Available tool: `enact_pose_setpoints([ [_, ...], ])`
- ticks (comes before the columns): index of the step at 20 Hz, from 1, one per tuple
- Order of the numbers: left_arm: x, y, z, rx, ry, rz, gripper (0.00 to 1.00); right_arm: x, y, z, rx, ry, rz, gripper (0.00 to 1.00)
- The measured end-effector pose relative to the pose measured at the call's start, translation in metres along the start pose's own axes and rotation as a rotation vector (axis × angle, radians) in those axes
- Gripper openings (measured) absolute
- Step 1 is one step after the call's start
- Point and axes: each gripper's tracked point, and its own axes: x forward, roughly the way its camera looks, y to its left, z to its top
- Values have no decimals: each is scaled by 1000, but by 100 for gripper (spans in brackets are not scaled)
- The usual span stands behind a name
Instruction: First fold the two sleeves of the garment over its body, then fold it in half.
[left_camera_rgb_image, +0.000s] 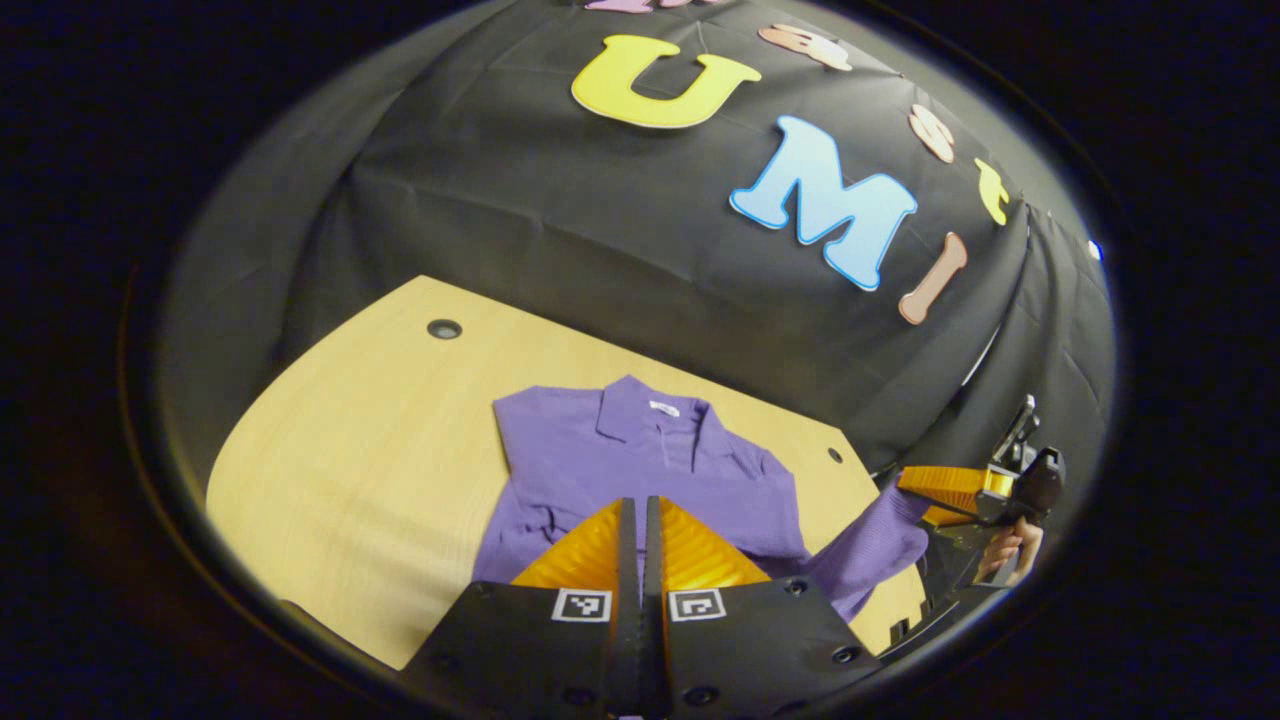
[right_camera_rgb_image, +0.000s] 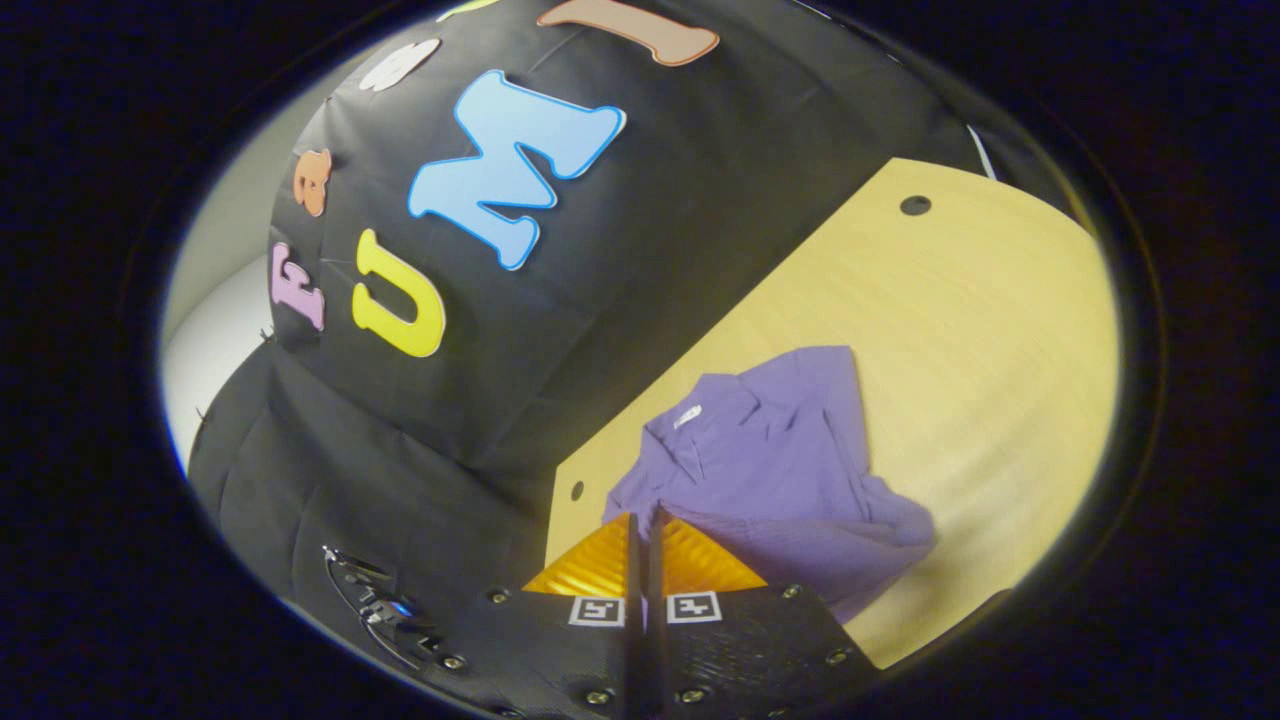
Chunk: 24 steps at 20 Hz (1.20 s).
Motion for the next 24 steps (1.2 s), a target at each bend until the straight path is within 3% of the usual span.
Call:
enact_pose_setpoints([
  [8,78,-15,66,87,-55,23,7,85,-4,62,-39,15,27,1],
  [15,151,-24,108,160,-102,32,6,145,-33,119,-47,-17,-12,1],
  [19,200,-19,91,169,-32,43,6,176,-74,125,-66,-10,-100,1],
  [24,246,7,56,147,61,79,6,211,-126,104,-101,56,-233,1],
])
